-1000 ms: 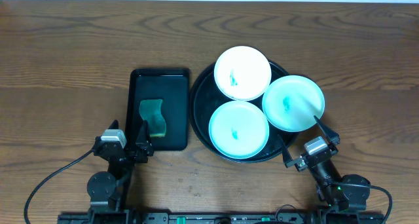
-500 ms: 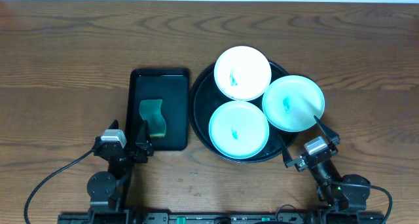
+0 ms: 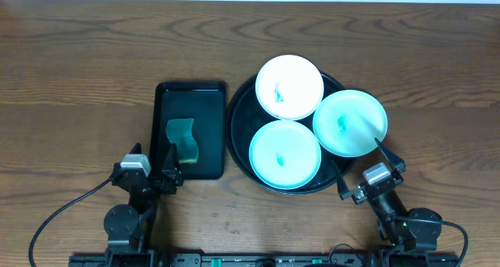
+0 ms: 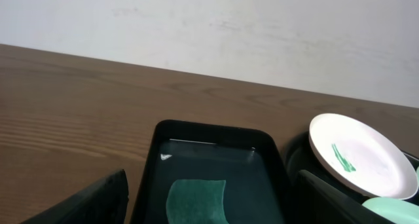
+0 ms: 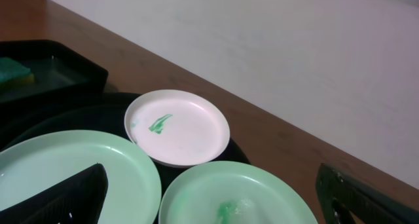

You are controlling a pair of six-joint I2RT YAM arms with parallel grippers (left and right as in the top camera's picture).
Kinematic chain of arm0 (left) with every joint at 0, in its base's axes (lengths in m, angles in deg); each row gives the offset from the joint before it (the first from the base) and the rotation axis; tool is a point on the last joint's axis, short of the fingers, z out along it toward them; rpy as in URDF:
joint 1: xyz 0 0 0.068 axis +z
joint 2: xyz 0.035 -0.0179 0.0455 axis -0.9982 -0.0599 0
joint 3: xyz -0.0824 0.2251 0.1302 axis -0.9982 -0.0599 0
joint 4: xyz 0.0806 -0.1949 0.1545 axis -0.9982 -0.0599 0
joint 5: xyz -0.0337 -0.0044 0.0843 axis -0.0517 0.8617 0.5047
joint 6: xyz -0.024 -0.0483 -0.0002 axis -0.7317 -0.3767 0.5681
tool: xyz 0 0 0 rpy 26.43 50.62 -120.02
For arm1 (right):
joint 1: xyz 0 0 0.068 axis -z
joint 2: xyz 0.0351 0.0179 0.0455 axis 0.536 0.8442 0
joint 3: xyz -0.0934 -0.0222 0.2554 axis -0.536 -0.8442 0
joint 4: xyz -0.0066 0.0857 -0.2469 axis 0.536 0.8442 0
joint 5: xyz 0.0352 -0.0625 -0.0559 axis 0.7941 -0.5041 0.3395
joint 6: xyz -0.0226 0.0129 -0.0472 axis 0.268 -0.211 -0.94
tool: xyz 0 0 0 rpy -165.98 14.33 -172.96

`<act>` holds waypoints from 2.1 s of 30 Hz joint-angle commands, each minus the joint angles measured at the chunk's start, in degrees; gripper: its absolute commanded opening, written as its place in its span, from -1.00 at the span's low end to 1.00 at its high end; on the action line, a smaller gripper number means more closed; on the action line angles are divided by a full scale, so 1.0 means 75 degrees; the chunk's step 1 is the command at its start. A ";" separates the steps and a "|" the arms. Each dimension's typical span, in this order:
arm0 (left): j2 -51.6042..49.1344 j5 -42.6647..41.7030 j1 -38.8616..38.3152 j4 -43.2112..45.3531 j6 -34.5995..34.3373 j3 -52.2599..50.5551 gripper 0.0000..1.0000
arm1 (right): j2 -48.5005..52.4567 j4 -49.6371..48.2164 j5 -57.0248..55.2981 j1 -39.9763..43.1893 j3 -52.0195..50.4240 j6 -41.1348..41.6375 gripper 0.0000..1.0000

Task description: Clean dirty plates on tray and stack at the side

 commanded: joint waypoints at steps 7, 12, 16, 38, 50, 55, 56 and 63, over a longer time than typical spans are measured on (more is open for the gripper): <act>0.0052 -0.0163 0.0006 -0.0364 0.0125 -0.0058 0.62 | 0.0009 0.0012 -0.0017 -0.0073 -0.0026 0.0035 0.99; 0.0052 -0.0163 0.0006 -0.0364 0.0125 -0.0058 0.62 | 0.0009 0.0012 -0.0017 -0.0073 -0.0023 0.0035 0.98; 0.0052 -0.0163 0.0006 -0.0364 0.0125 -0.0058 0.62 | 0.0009 0.0012 -0.0017 -0.0073 -0.0023 0.0035 0.98; 0.0047 -0.0679 0.0006 -0.0029 -0.1338 -0.0044 0.62 | 0.0012 -0.0341 0.0641 -0.0073 -0.0023 -0.0087 0.98; -0.1682 -0.0720 0.0006 -0.0472 -0.1594 0.2291 0.62 | 0.1276 0.0490 0.0924 -0.0073 0.2486 0.1090 0.98; -0.3891 -0.1195 0.0006 -0.1859 -0.1309 0.4415 0.62 | 0.3695 0.2702 0.1058 -0.0073 0.5112 0.1087 0.98; -0.4383 -0.1384 0.0006 -0.2250 -0.1311 0.4913 0.62 | 0.4205 0.3232 0.1113 -0.0073 0.5630 0.1049 0.99; -0.6432 -0.1789 0.0006 -0.4978 -0.1040 0.7201 0.62 | 0.6959 0.5843 0.1568 -0.0073 0.8294 0.0271 0.98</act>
